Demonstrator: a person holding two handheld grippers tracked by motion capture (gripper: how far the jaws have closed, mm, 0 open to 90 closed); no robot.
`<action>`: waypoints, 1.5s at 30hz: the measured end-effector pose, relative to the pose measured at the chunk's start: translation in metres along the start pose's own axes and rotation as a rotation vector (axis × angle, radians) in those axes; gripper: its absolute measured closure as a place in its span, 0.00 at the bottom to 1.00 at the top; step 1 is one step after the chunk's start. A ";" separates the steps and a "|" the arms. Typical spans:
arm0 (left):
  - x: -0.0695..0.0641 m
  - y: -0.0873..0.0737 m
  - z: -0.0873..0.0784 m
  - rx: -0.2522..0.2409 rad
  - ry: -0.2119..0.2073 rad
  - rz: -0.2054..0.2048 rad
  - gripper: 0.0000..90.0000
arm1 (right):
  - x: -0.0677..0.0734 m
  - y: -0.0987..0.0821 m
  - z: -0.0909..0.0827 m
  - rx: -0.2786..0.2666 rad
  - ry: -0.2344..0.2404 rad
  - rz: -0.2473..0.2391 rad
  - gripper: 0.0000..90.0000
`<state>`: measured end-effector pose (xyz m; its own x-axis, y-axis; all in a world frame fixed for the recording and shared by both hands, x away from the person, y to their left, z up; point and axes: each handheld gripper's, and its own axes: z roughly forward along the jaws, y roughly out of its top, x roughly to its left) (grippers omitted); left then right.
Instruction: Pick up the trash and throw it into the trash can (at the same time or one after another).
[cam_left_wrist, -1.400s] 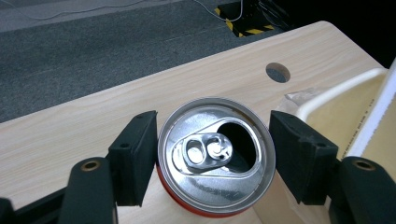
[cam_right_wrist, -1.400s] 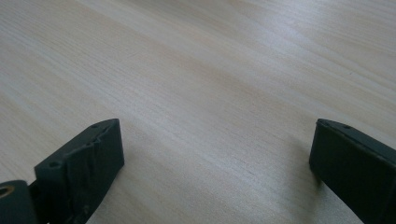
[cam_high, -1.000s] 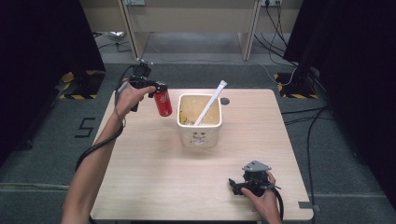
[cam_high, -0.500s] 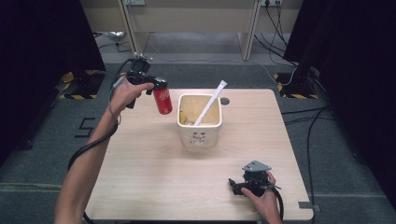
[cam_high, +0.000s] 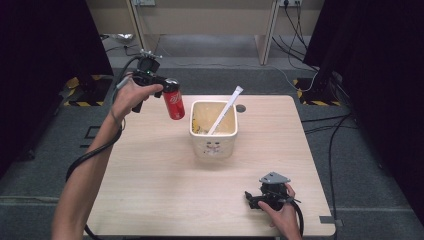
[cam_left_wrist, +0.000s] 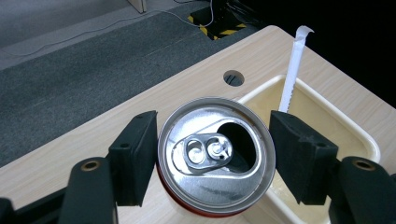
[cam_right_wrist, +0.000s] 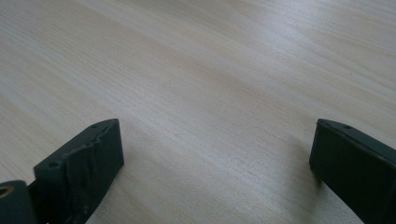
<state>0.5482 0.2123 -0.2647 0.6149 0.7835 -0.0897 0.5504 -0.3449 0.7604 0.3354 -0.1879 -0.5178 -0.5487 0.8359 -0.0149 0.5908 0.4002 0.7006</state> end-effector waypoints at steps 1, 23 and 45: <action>-0.001 0.001 -0.001 0.000 -0.002 0.004 0.38 | 0.000 0.000 0.000 0.000 0.000 0.000 0.04; -0.034 0.035 -0.024 -0.012 -0.031 0.075 0.38 | 0.000 0.000 0.000 -0.003 0.000 0.002 0.04; -0.066 0.046 0.007 -0.008 -0.110 0.101 0.38 | 0.000 0.000 0.001 -0.005 -0.002 0.000 0.04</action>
<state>0.5368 0.1406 -0.2287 0.7257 0.6831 -0.0821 0.4781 -0.4148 0.7742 0.3355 -0.1875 -0.5183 -0.5476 0.8366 -0.0160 0.5878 0.3982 0.7042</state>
